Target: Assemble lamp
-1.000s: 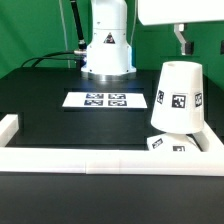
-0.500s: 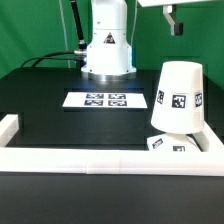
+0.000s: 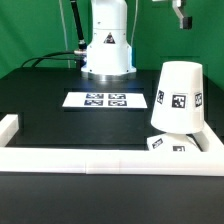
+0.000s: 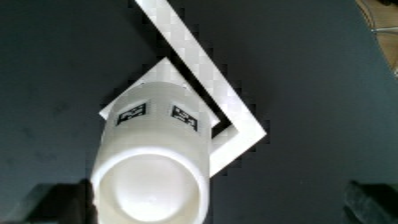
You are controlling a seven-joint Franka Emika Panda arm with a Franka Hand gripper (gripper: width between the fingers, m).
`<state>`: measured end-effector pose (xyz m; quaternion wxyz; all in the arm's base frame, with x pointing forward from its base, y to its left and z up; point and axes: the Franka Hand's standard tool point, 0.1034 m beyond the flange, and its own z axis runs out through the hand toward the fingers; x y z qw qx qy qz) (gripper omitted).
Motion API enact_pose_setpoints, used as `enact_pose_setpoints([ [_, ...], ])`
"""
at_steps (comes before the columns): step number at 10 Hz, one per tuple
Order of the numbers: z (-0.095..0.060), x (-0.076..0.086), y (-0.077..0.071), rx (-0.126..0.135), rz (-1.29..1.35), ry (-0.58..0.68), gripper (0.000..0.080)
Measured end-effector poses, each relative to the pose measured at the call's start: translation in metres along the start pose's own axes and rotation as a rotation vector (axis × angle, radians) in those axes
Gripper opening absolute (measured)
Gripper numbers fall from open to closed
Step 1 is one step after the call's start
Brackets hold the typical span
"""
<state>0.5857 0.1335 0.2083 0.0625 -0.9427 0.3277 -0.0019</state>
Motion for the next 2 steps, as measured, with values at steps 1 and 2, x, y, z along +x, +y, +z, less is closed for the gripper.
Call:
enact_pose_setpoints([
  [1, 0.0003, 0.0000, 0.0001, 0.000, 0.000, 0.000, 0.0699],
  [2, 0.0005, 0.0000, 0.0002, -0.001, 0.000, 0.000, 0.0699],
])
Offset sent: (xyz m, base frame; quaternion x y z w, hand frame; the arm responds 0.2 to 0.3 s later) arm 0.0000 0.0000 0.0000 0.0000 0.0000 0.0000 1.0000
